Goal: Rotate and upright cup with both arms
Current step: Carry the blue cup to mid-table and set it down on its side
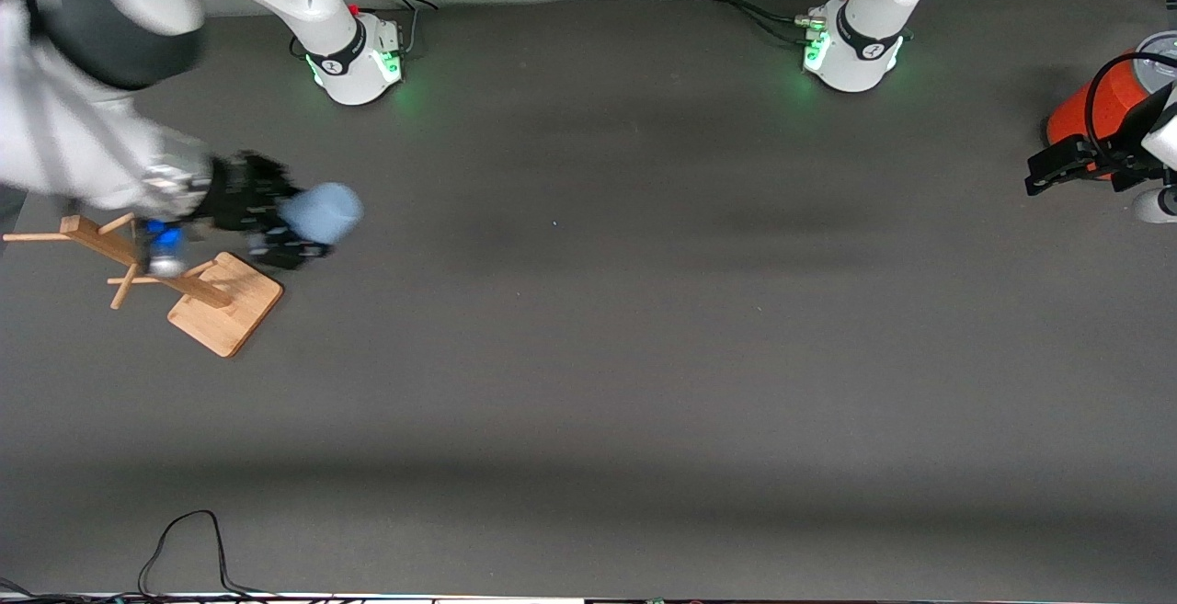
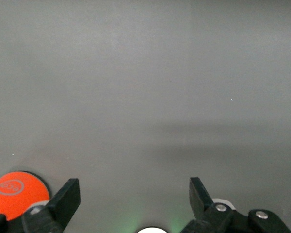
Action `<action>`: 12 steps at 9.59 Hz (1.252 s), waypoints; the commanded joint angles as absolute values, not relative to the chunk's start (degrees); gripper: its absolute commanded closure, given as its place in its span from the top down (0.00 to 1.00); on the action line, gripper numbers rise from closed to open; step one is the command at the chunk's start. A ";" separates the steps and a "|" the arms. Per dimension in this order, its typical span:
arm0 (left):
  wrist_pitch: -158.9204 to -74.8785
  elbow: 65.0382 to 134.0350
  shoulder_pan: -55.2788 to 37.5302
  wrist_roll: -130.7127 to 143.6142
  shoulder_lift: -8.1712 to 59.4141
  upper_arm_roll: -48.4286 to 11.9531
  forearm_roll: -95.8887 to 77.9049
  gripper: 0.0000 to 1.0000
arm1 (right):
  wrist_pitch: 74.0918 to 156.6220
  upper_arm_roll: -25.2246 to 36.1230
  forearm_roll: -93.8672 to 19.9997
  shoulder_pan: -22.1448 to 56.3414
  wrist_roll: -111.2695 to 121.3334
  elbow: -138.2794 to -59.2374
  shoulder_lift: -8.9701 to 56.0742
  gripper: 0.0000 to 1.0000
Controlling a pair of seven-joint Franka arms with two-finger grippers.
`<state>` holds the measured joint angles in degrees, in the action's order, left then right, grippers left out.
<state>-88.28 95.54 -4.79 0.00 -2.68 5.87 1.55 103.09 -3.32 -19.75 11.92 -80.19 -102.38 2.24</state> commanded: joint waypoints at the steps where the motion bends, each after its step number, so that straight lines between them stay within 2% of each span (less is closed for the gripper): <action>1: -87.45 95.01 -4.66 -0.88 -2.55 5.89 1.32 1.00 | 112.62 -13.13 -14.80 11.95 -93.09 -102.92 6.04 0.54; 3: -87.45 95.01 -4.66 -0.88 -2.46 5.89 1.32 1.00 | 122.21 -21.93 -3.05 12.39 -105.14 -102.40 14.89 0.54; 5: -87.45 95.01 -4.66 -0.88 -2.46 5.89 1.32 1.00 | 128.47 -27.22 13.72 14.06 -119.55 -100.65 25.35 0.54; 6: -87.45 95.01 -4.66 -0.88 -2.46 5.89 1.32 1.00 | 129.45 -30.99 20.06 14.06 -127.01 -97.50 31.06 0.54; 8: -87.45 95.10 -4.66 -0.88 -2.46 5.89 1.32 1.00 | 129.46 -34.79 31.59 14.76 -139.26 -94.40 39.42 0.54; 11: -87.54 95.01 -4.75 -0.88 -1.85 5.89 1.23 1.00 | 130.25 -36.12 43.03 16.96 -154.72 -92.56 47.79 0.57; 12: -87.54 95.01 -4.75 -0.88 -1.50 5.89 1.23 1.00 | 130.17 -36.91 44.28 16.70 -156.95 -91.94 48.51 1.00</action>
<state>-88.28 95.56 -4.79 -0.03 -1.97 5.85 1.54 130.75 -35.38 41.56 16.78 -152.85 -95.05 46.45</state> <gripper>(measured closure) 0.000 0.176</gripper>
